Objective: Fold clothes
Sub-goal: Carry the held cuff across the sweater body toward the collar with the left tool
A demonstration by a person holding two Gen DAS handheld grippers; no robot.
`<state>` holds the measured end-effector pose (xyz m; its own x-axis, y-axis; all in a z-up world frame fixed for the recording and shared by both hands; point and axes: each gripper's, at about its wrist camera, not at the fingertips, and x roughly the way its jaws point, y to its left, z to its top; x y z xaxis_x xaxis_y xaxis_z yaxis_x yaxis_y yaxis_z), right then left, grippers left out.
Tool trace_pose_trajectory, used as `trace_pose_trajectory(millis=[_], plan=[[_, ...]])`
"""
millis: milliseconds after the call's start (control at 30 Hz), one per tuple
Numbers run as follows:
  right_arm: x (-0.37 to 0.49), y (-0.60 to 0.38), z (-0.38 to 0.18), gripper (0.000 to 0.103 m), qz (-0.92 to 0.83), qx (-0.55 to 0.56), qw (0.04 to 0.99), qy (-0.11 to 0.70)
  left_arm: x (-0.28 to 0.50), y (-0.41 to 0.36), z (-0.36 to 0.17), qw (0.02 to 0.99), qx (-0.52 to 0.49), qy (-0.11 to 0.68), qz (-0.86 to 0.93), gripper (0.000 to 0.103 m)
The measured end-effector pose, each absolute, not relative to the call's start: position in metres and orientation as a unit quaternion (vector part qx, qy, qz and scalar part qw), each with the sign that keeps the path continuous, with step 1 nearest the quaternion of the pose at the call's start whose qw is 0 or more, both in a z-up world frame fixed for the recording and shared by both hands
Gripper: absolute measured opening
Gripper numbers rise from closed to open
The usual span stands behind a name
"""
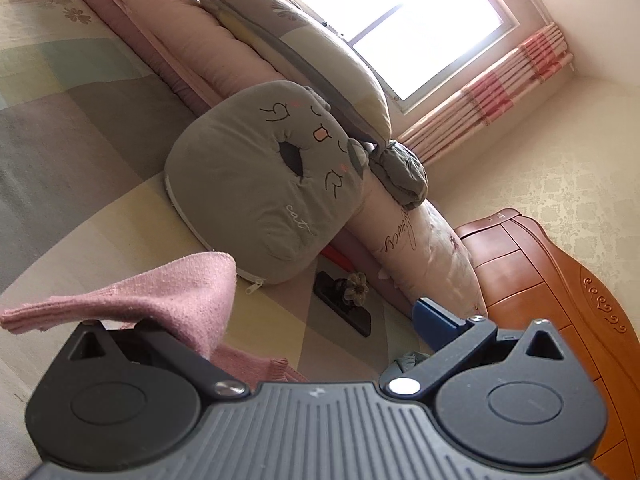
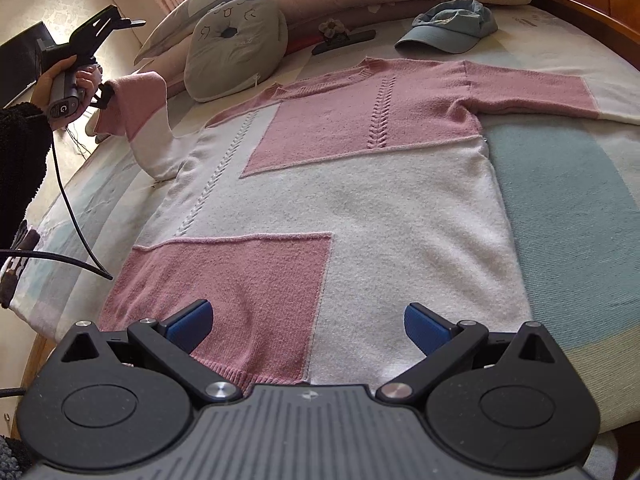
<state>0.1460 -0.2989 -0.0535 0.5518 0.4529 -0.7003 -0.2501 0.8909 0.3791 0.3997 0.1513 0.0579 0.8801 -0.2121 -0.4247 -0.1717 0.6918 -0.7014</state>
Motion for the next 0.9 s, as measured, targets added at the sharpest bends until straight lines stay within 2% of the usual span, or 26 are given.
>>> trace_pose_trajectory(millis=[467,900], plan=[[0.143,-0.309,-0.062,0.103,0.201,0.139,0.867,0.434,0.428,0.08,0.065,0.892,-0.354,0.278,-0.045,0.102],[0.159,-0.289,-0.056,0.103,0.217,0.063,0.856,0.465,0.449,0.03,0.054,0.892,-0.325,0.309,-0.057,0.102]])
